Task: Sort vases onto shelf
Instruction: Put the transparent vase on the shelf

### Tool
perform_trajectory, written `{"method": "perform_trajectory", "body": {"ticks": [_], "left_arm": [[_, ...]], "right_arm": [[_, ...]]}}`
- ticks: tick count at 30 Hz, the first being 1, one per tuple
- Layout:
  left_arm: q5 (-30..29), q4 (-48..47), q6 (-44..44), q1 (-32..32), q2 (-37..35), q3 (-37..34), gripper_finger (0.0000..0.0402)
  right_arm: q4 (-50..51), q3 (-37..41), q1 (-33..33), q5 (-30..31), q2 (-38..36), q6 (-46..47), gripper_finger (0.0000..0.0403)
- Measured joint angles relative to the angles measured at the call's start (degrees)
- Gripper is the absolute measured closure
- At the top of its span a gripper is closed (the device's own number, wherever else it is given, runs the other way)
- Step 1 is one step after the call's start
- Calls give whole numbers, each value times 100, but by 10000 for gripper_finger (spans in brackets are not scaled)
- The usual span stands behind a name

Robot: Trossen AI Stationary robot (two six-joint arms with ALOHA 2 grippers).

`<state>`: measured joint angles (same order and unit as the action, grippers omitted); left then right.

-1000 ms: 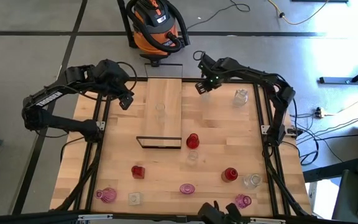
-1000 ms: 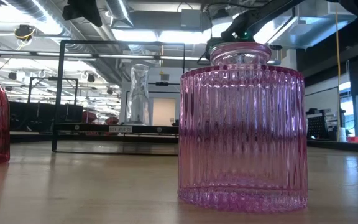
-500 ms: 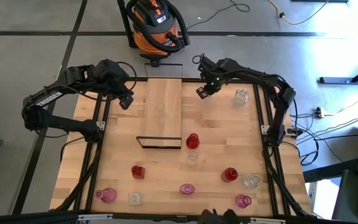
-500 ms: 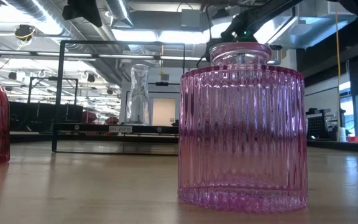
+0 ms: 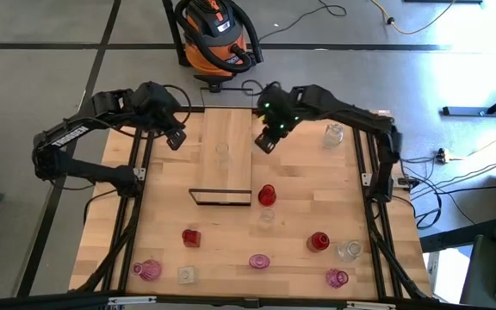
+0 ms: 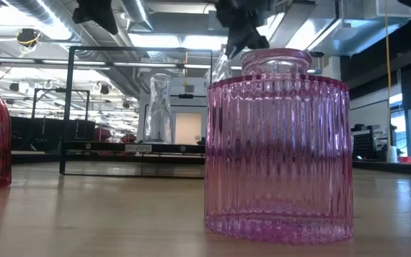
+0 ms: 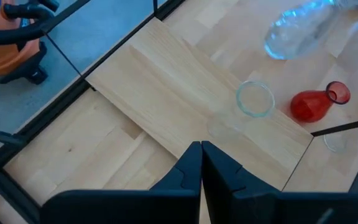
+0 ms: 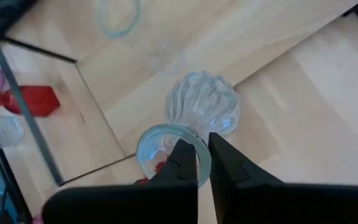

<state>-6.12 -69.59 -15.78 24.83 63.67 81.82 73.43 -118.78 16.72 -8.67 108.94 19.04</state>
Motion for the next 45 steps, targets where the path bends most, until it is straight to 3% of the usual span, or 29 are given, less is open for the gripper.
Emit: {"method": "perform_trajectory", "body": {"ticks": [12, 23, 39, 45], "left_arm": [[117, 82, 111, -25, 296, 0, 401], [130, 77, -44, -176, 302, 0, 401], [130, 68, -55, -327, 302, 0, 401], [112, 68, -19, -327, 302, 0, 401]], "right_arm": [[919, -1433, -174, -456, 1402, 1, 402], [448, -1447, -169, -779, 1776, -6, 402], [-121, -642, -166, -751, 1766, 16, 402], [-368, -628, -169, -742, 1767, 180, 382]]}}
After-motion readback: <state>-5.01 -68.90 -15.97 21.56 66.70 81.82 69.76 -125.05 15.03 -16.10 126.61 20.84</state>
